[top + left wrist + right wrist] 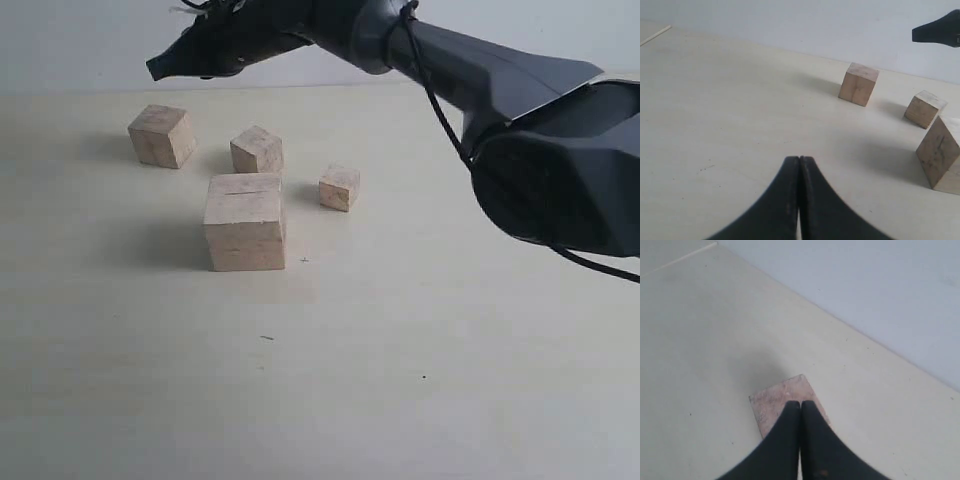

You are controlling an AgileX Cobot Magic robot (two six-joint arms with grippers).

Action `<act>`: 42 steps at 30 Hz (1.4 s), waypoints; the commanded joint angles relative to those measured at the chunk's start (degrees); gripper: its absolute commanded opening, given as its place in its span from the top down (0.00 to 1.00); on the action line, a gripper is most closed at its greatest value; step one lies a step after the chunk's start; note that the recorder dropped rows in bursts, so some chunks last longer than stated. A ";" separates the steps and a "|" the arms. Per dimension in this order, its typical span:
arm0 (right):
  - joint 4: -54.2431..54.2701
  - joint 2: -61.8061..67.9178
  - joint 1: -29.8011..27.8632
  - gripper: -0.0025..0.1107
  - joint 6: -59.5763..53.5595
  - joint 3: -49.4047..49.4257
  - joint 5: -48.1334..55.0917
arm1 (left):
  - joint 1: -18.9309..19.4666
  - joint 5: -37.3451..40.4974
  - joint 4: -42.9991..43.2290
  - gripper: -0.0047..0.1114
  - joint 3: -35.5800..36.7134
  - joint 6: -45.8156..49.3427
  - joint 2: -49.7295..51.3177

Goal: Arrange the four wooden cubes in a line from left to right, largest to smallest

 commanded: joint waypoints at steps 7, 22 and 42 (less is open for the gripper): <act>34.38 7.28 0.04 0.98 -32.96 -0.17 -6.63 | 0.16 -0.37 -0.05 0.96 0.20 0.21 -0.11; 48.39 11.14 1.01 0.98 -50.06 -1.23 -6.92 | 0.16 -0.37 -0.05 0.96 0.20 0.21 -0.11; 52.05 14.02 1.01 0.98 -53.37 -1.36 -7.13 | 0.16 -0.37 -0.05 0.96 0.20 0.21 -0.11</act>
